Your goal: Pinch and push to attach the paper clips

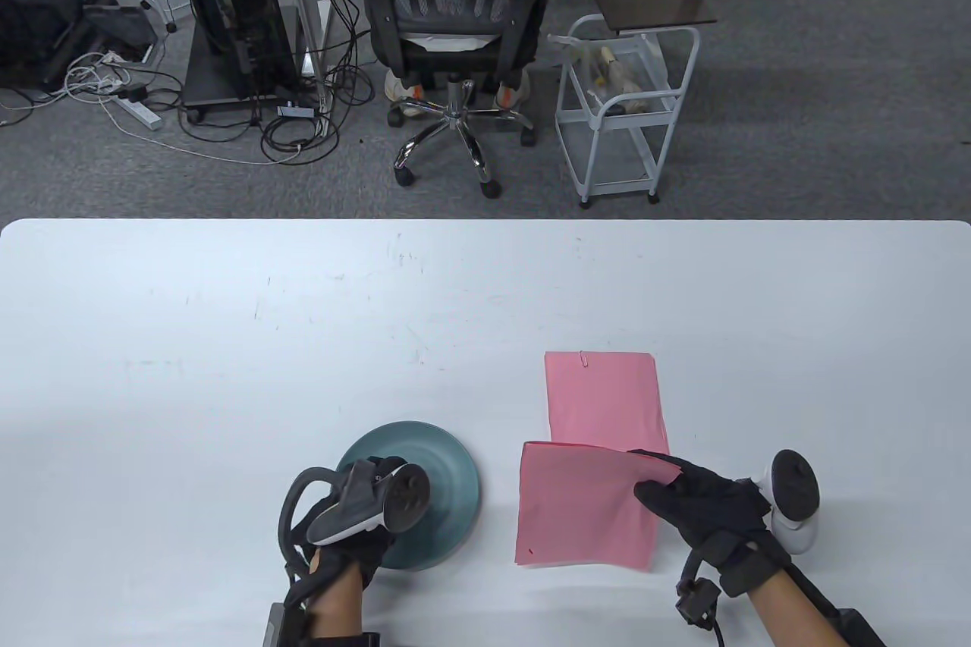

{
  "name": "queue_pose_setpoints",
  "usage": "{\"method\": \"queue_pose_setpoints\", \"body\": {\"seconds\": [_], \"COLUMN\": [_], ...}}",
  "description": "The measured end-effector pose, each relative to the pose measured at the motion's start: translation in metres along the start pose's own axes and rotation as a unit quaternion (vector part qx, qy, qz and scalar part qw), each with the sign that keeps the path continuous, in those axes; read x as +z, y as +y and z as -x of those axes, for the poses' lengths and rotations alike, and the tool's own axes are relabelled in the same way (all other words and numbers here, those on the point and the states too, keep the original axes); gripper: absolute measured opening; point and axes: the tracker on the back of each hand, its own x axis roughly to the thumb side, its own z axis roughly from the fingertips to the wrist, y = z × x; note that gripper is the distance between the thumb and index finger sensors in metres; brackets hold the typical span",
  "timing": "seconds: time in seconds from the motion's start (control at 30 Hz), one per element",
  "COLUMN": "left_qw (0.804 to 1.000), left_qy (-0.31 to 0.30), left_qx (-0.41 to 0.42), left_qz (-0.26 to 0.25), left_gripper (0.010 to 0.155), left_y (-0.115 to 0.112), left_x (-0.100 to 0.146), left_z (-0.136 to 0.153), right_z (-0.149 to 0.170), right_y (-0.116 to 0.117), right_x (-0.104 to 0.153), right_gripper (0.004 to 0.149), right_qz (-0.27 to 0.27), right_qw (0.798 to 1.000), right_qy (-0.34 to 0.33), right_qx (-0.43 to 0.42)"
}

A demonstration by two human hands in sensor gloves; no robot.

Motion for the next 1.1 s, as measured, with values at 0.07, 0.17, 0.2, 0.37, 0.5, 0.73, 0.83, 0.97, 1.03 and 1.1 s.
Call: {"method": "queue_pose_setpoints", "body": {"seconds": [0.07, 0.17, 0.2, 0.37, 0.5, 0.73, 0.83, 0.97, 1.03, 1.1], "left_qw": [1.0, 0.999, 0.999, 0.999, 0.999, 0.996, 0.991, 0.987, 0.989, 0.988], "left_qy": [0.005, 0.019, 0.023, 0.03, 0.026, 0.014, -0.012, -0.027, -0.031, -0.04], "left_qx": [-0.01, -0.006, -0.002, -0.011, -0.04, -0.087, -0.129, -0.155, -0.145, -0.15], "left_qz": [0.018, 0.029, 0.03, 0.024, 0.013, 0.008, 0.017, 0.031, 0.025, 0.014], "left_gripper": [0.047, 0.046, 0.045, 0.041, 0.04, 0.038, 0.04, 0.041, 0.041, 0.04], "left_y": [-0.004, -0.006, -0.006, -0.006, -0.003, -0.001, -0.002, -0.003, -0.005, -0.006], "left_x": [-0.002, -0.004, -0.003, -0.003, -0.003, -0.008, -0.01, -0.013, -0.012, -0.01], "left_z": [0.0, 0.003, 0.003, 0.002, -0.007, -0.02, -0.027, -0.028, -0.026, -0.025], "right_z": [0.0, 0.0, 0.0, -0.001, -0.001, -0.004, -0.005, -0.005, -0.005, -0.005], "right_y": [0.0, 0.0, 0.0, -0.001, -0.001, 0.0, -0.003, -0.007, -0.006, -0.005], "right_x": [0.0, 0.0, 0.0, 0.001, 0.001, 0.003, 0.005, 0.006, 0.006, 0.005], "right_gripper": [0.041, 0.041, 0.041, 0.041, 0.041, 0.041, 0.041, 0.041, 0.041, 0.041], "right_qz": [0.0, -0.001, -0.001, 0.0, 0.003, 0.0, 0.004, 0.012, 0.014, 0.013], "right_qw": [1.0, 1.0, 1.0, 1.0, 1.0, 1.0, 1.0, 1.0, 1.0, 1.0], "right_qy": [-0.001, -0.001, -0.002, -0.002, -0.003, -0.009, -0.01, -0.01, -0.011, -0.011], "right_qx": [-0.001, 0.0, 0.0, -0.002, -0.003, -0.005, -0.006, -0.009, -0.011, -0.009]}}
